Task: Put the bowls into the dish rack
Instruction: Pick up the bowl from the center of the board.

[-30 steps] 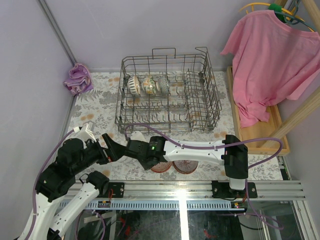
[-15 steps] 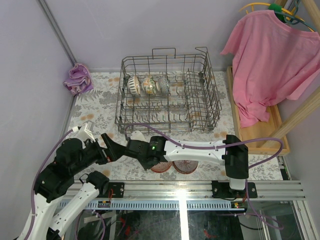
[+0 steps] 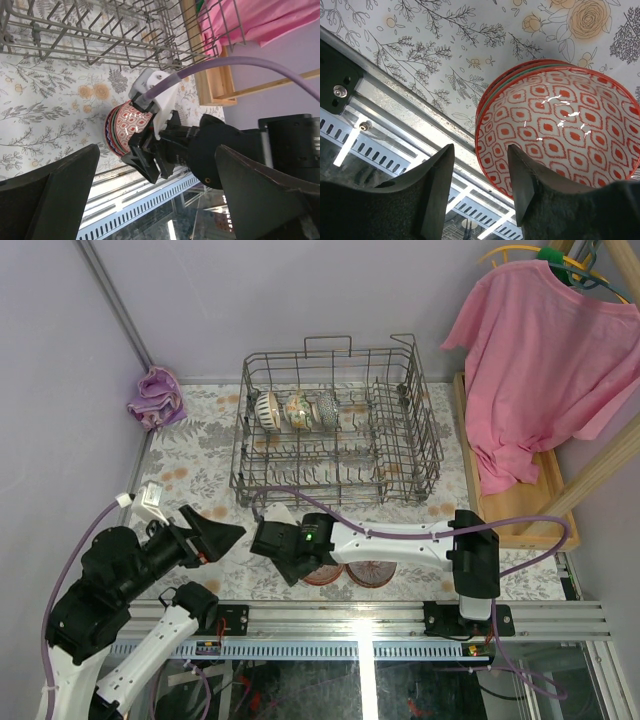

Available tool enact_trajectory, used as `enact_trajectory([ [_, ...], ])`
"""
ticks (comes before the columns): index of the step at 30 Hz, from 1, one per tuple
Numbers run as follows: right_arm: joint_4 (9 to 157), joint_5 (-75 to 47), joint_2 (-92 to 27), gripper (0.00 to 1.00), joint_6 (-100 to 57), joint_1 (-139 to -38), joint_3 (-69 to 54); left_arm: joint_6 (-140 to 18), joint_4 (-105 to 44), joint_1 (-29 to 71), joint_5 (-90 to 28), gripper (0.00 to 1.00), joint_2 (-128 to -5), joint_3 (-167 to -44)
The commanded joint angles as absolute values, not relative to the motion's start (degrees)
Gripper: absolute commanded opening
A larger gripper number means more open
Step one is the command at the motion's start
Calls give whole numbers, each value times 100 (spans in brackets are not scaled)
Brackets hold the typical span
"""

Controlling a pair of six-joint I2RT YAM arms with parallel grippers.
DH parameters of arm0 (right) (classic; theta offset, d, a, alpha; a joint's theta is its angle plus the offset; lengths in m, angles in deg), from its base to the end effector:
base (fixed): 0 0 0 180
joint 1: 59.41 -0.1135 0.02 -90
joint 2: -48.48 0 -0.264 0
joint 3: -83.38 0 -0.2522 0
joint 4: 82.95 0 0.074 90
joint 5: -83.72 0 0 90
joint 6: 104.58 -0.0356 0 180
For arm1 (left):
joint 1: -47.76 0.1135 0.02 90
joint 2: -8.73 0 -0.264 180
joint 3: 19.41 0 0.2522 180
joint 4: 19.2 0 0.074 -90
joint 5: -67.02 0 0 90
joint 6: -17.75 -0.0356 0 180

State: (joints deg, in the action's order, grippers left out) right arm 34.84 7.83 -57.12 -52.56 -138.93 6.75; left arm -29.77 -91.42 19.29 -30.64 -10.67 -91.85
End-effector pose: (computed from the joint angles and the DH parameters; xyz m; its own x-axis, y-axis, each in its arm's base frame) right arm 0.0794 0.3817 0.2601 -0.7044 -0.5270 -0.4754 -0.6356 0.7665 0.0922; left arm 0.0205 -0.0165 0.3668 -0.6068 -0.4323 -0.6670 0.2350 0.7040 -0.6701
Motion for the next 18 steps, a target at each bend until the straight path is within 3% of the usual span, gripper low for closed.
enact_trajectory([
  [1,3374,978,-5840,55,-5299,-13956,732,-2856,-8746,1920,-3011,100,-854,-9375],
  [10,3218,956,-6258,55,-5244,-13957,999,-2788,-8693,1915,-3113,100,-828,-9303],
  [16,3576,543,-6200,31,-5169,-13957,868,-2787,-8693,1918,-3140,100,-815,-9268],
  [18,3698,448,-6093,30,-5167,-13952,811,-2787,-8693,1920,-3136,100,-802,-9255],
])
